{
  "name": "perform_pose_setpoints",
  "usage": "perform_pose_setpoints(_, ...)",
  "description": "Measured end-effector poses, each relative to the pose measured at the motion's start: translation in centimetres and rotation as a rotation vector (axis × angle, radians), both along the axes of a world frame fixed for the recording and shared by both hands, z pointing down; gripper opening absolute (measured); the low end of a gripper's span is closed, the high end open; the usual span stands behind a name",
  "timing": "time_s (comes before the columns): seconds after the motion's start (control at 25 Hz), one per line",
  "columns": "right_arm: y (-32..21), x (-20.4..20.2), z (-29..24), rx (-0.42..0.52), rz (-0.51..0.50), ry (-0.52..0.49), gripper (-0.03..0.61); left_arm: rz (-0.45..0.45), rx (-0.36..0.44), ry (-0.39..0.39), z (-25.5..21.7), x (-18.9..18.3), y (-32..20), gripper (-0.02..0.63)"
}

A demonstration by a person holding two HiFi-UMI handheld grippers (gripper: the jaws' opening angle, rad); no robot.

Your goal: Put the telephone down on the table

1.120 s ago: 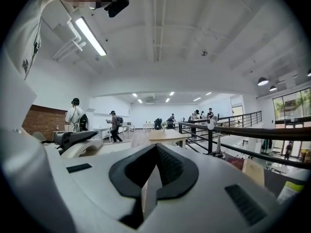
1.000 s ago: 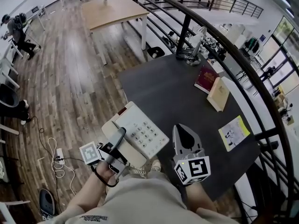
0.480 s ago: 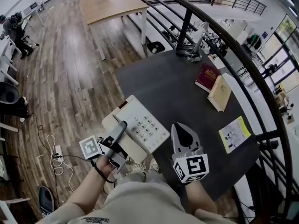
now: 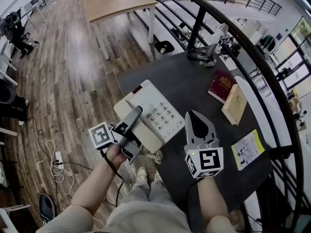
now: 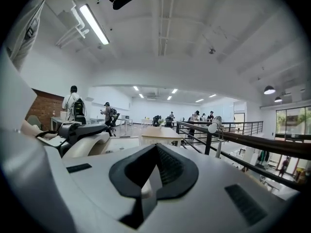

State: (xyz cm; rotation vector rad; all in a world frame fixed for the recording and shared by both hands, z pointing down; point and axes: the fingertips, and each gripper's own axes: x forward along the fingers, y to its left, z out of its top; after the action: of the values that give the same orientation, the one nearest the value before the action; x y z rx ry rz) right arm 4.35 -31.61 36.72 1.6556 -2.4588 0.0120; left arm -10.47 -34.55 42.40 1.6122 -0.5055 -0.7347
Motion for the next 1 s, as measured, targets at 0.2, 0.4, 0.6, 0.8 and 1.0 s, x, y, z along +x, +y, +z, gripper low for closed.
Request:
perform_pose_setpoints(0.2,-5.1,1.5,2.2,-0.022,0.042,-0.011,0.002,0.005,-0.011,-0.008,3.1,2.0,-5.2,0.466)
perform_pose_setpoints(0.4,-9.5,3.5,6.4,-0.045,0.096,-0.031,0.002,0.017,-0.028,-0.039,7.3,4.2,-10.5,0.466)
perform_pose_setpoints(0.6,-12.5,5.2,11.1,-0.079,0.134,0.022,0.002,0.016,-0.076,-0.042,11.6,5.6,-14.1,0.466)
perform_pose_setpoints(0.8,-14.8,6.7,14.8,-0.122,0.16,0.008,0.0,0.029,-0.093,-0.117,16.9,6.8,-17.0,0.466)
perform_pose_setpoints(1.0,-16.4,7.2,16.5,-0.137,0.148,0.015,0.0,0.036,-0.152,-0.137,21.3,8.0,-18.7,0.466)
